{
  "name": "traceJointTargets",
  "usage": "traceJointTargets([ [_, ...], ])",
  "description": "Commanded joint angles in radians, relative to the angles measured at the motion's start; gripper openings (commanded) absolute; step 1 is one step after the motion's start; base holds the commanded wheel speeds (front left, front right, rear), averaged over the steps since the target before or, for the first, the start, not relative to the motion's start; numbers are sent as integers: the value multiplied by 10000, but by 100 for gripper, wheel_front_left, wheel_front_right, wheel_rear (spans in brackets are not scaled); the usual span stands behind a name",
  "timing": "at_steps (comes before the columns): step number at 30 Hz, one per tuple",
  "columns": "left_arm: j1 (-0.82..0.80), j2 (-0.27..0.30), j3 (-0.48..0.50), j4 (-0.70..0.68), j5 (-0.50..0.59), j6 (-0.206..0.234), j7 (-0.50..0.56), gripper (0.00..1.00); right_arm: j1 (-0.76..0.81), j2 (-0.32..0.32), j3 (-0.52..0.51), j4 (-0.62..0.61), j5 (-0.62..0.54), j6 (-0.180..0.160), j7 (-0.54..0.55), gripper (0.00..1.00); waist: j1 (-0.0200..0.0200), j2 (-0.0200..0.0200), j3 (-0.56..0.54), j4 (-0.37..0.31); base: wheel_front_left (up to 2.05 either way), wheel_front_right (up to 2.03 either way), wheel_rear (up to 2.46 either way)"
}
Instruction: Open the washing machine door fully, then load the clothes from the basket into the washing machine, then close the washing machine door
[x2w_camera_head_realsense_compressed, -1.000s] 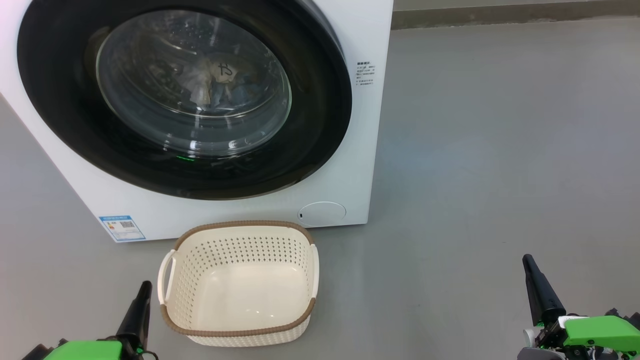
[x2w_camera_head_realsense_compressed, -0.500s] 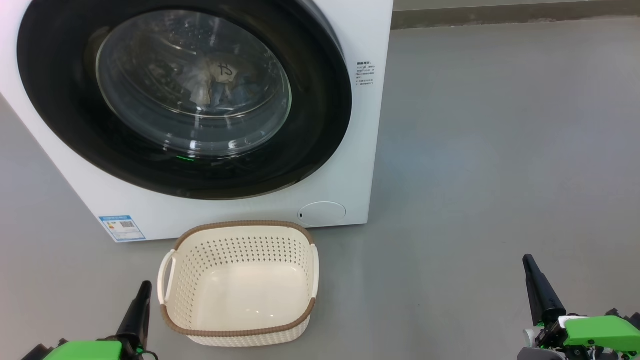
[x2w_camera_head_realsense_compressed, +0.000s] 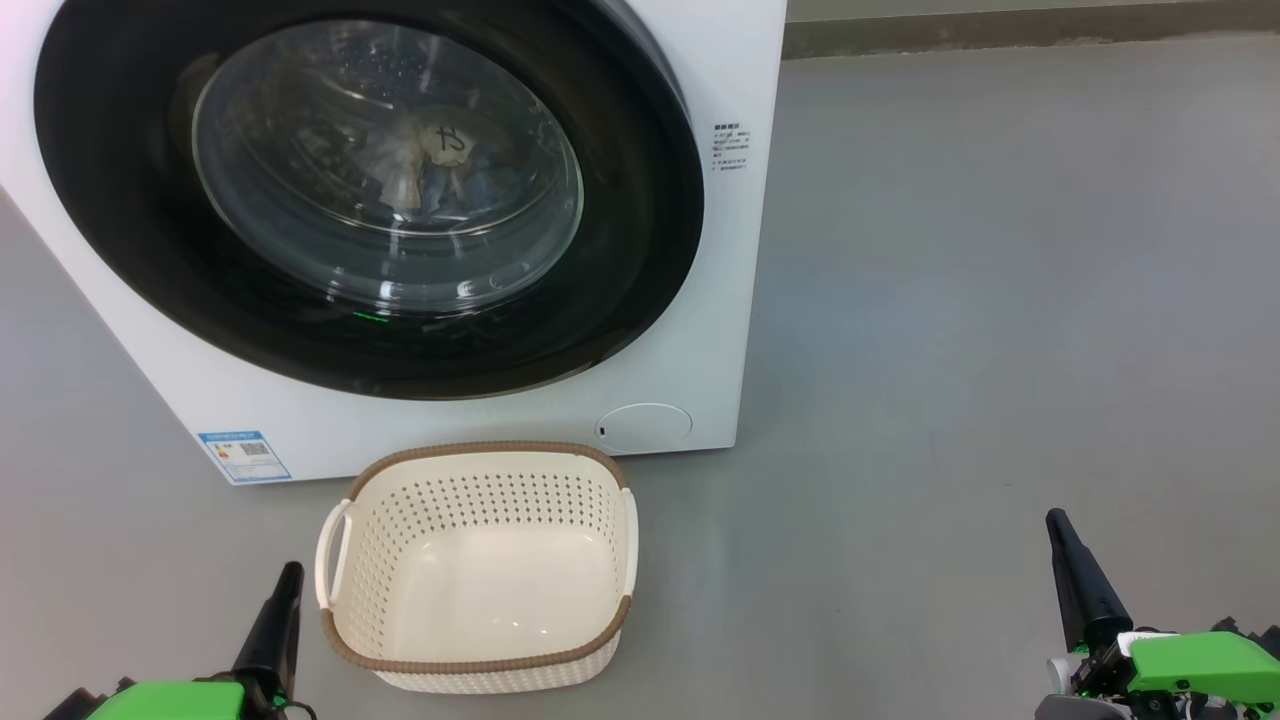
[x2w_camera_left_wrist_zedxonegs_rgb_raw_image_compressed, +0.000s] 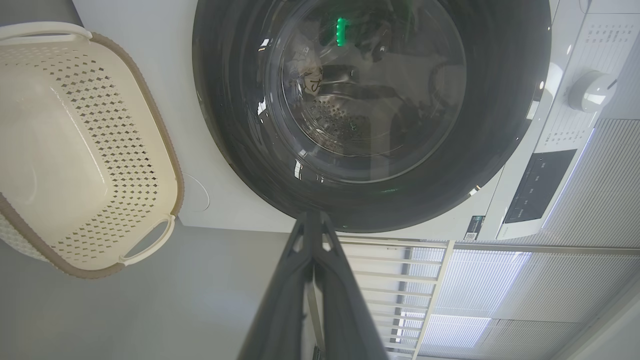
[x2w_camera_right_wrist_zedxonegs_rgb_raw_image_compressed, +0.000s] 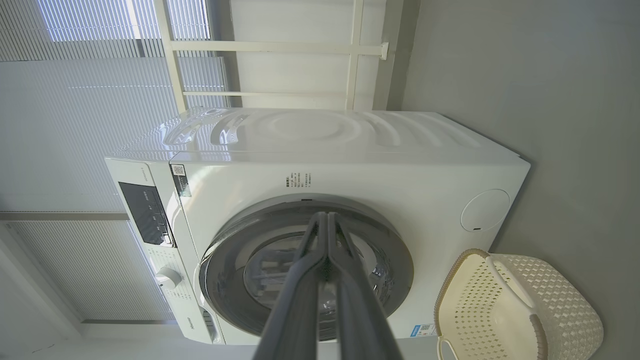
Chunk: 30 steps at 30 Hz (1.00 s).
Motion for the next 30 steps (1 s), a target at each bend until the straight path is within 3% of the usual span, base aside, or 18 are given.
traceJointTargets([
  [1, -408, 192, 345, -184, -75, -100, 57, 0, -409, -22, 222, -243, -28, 16, 74, 0, 0, 0, 0, 0, 0, 0, 0],
  [30, -408, 192, 345, -185, -75, -100, 57, 0, -410, -15, 211, -242, -37, 16, 83, 0, 0, 0, 0, 0, 0, 0, 0],
])
